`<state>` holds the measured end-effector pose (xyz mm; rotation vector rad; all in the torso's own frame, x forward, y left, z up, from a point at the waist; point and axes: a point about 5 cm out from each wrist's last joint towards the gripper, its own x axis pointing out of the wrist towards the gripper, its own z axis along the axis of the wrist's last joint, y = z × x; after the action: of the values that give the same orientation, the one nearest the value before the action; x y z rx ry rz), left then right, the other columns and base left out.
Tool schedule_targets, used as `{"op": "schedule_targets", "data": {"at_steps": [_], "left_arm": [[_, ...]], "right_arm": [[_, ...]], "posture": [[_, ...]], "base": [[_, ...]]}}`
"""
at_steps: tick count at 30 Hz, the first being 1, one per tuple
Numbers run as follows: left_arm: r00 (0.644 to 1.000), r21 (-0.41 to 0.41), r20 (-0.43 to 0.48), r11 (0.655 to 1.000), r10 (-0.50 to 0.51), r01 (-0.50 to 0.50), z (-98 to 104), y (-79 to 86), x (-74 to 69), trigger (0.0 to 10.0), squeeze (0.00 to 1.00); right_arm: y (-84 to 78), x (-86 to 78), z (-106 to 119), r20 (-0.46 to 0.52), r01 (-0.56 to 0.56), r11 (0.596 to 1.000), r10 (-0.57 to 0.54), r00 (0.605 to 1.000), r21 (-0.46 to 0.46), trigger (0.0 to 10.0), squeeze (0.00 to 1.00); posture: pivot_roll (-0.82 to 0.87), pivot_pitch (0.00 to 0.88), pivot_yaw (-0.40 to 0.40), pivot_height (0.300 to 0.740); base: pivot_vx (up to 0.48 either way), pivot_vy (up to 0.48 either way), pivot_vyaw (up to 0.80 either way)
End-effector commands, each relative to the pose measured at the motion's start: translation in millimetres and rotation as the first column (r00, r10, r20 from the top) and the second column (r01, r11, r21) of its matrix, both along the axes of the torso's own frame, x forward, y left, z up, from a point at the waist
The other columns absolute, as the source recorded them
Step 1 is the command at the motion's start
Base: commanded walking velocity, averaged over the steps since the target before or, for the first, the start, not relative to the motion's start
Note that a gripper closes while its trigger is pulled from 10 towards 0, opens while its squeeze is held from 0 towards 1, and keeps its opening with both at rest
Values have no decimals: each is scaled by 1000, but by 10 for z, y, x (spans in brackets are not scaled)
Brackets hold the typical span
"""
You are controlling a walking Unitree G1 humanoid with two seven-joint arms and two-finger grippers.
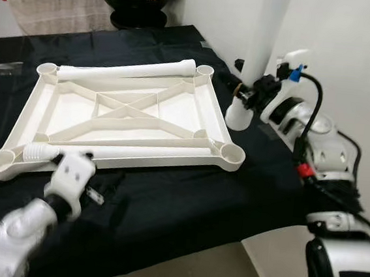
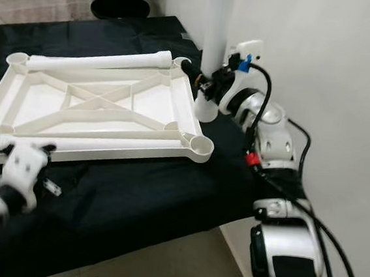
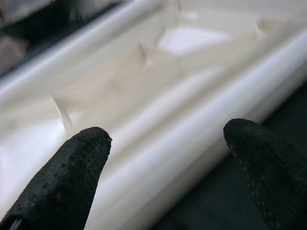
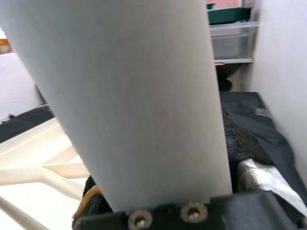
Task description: Building children table
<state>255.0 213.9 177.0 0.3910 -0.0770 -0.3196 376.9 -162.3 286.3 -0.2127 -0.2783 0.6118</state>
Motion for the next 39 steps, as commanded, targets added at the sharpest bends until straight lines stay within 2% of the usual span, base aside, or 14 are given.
{"op": "schedule_targets", "data": {"at_steps": [1,4,6,8,9,10,11,13,16,19,24,28,36,39], "left_arm": [[998,21,-51,999,-39,40,-95,20,18,10000,0],[991,-49,-108,996,-83,78,-196,-53,84,10000,0],[991,-49,-108,996,-83,78,-196,-53,84,10000,0],[986,-125,-137,989,-94,77,-325,-181,12,10000,0],[986,-125,-137,989,-94,77,-325,-181,12,10000,0],[988,-195,-131,979,-82,55,-299,-175,-15,10000,0],[986,-221,-124,972,-114,85,-284,-221,-83,10000,0],[986,-221,-124,972,-114,85,-284,-221,-83,10000,0],[958,-282,-111,932,-266,226,-230,-335,-217,10000,0],[937,-306,-106,908,-332,287,-218,-365,-224,10000,0],[912,-298,-89,884,-401,359,-210,-387,-198,10000,0],[910,-297,-86,882,-406,365,-207,-396,-207,10000,0],[914,-290,-80,887,-397,359,-189,-392,-218,10000,0],[915,-281,-77,889,-395,360,-181,-382,-225,10000,0]], "right_arm": [[-44,5,29,19,10,1000,-10,1000,-7,10000,0],[-65,9,19,4,17,1000,-17,1000,-22,10000,0],[-65,9,19,4,17,1000,-17,1000,-22,10000,0],[-84,6,9,-8,8,999,-8,1000,-39,10000,0],[-84,6,9,-8,8,999,-8,1000,-39,10000,0],[-96,-10,2,-20,-19,999,19,1000,-27,10000,0],[-99,-37,5,-26,-59,998,59,998,-19,10000,0],[-99,-37,5,-26,-59,998,59,998,-19,10000,0],[-56,-154,-13,-50,-209,977,207,977,-41,10000,0],[-46,-207,-28,-63,-274,960,270,961,-62,10000,0],[-143,-266,43,-70,-344,936,339,938,-71,10000,0],[-192,-271,83,-61,-346,933,341,938,-96,10000,0],[-188,-268,83,-68,-361,927,356,932,-101,10000,0],[-154,-283,89,-66,-408,910,403,913,-77,10000,0]], "posture": [[8,231,-13,740],[-10,247,2,740],[-10,247,2,740],[-31,272,14,740],[-31,272,14,740],[-27,282,9,740],[-25,299,8,740],[-25,299,8,740],[-22,321,3,740],[-24,328,-1,740],[-24,334,-5,740],[-25,335,-6,740],[-18,341,-6,740],[-12,348,1,740]], "base": [[0,0,0],[0,0,0],[0,0,0],[0,0,0],[0,0,0],[0,0,0],[0,0,0],[0,0,0],[0,0,0],[0,0,0],[0,0,0],[0,0,0],[0,0,0],[0,0,0]]}}
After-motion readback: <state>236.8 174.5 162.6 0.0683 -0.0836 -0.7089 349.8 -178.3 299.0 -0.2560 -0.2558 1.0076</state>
